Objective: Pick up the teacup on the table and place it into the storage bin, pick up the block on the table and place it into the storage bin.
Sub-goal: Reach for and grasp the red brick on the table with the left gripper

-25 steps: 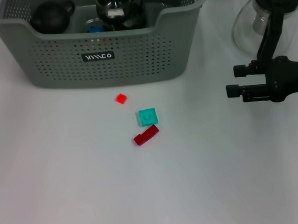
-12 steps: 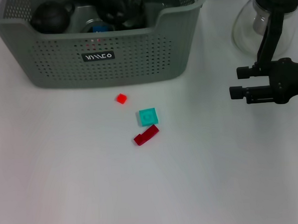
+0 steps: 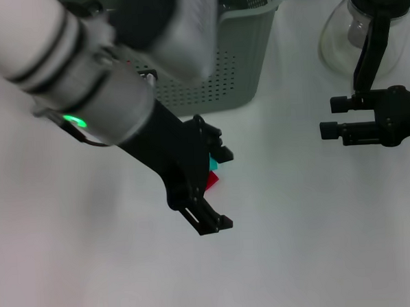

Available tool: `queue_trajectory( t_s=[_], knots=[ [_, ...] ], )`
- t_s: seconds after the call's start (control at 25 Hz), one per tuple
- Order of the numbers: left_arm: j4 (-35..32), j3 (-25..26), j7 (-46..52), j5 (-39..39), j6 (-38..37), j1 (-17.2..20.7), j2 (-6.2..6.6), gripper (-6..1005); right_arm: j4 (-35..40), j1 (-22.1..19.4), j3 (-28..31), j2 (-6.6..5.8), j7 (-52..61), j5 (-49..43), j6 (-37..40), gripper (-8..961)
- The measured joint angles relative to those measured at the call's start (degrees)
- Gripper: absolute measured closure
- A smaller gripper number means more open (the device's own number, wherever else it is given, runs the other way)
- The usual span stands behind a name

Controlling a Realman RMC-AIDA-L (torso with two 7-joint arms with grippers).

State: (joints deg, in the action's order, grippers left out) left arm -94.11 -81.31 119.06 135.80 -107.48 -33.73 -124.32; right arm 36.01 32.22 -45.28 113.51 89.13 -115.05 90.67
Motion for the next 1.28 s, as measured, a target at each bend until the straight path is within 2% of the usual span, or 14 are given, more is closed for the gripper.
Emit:
queue_trajectory(
  t_s=[0.16, 0.32, 0.44, 0.8, 1.28],
  knots=[
    [8.0, -7.3, 3.8, 5.5, 7.3, -1.9, -0.03, 39, -0.4, -0.1, 0.0, 0.05, -0.1, -0.1, -0.2, 208],
    [15.6, -10.5, 7.7, 8.3, 12.6, -4.9, -0.14, 41, -0.4, -0.1, 0.0, 0.15, -0.1, -0.1, -0.4, 208],
    [19.1, -11.0, 12.0, 9.6, 15.4, -6.6, -0.11, 42, -0.4, 0.0, 0.0, 0.25, -0.1, 0.0, -0.4, 209],
    [23.1, -11.0, 27.7, 14.4, 17.5, -8.3, -0.07, 46, -0.4, 0.0, 0.1, 0.27, 0.0, 0.0, -0.7, 209],
    [28.4, -14.7, 33.6, 16.3, 23.0, -9.4, -0.22, 51, -0.4, 0.1, 0.1, 0.17, -0.6, -0.1, -1.0, 208]
  ],
)
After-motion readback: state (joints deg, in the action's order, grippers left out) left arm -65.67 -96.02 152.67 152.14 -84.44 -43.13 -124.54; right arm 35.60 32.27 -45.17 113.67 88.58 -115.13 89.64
